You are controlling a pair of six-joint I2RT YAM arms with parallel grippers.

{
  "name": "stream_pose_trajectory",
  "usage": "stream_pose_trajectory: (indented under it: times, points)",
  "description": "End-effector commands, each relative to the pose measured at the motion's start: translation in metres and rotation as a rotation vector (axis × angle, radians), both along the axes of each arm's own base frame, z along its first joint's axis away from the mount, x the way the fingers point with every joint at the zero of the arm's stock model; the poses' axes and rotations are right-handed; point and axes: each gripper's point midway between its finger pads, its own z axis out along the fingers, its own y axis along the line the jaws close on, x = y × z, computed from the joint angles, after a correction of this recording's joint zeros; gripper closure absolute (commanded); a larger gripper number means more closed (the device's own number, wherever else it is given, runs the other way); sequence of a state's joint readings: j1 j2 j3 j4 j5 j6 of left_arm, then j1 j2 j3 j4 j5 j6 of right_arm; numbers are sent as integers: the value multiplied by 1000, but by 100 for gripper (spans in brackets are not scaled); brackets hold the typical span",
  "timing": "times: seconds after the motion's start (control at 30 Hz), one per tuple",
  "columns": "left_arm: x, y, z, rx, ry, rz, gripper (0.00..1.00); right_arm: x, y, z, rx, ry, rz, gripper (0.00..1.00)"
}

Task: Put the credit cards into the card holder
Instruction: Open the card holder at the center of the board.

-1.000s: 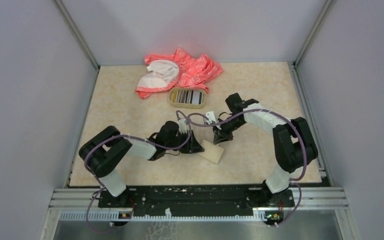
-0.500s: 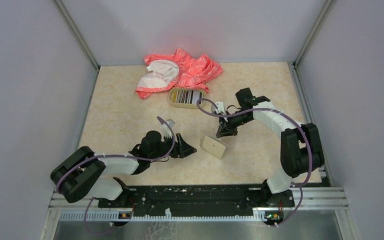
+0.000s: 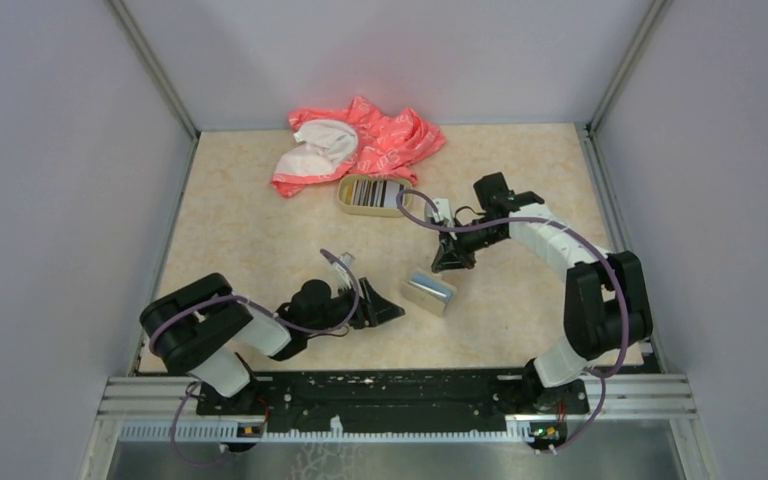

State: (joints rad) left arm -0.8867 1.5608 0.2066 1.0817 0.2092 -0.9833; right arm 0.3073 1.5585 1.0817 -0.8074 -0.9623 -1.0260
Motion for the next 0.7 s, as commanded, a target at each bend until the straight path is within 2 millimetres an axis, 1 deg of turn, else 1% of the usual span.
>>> stream_pose_trajectory:
  times: [0.0,0.13,0.33,0.47,0.5,0.53,0.67]
  points:
    - [15,-12,26,-104,-47,58,19,9,7,34,83,-86,9,100]
    - [19,-13,24,-91,-42,83,18,10,7,34,83,-92,7,100]
    - [23,-18,15,-74,-12,94,18,10,6,31,72,-85,5,100]
    - [27,-19,2,-31,8,106,21,10,5,30,71,-86,5,100]
    - [28,-20,-1,-17,13,110,24,10,5,30,69,-86,5,100]
    - [29,-20,-3,-7,13,112,29,10,5,30,65,-88,5,100]
    - [36,-15,-9,46,-11,138,53,14,1,30,52,-98,-11,100]
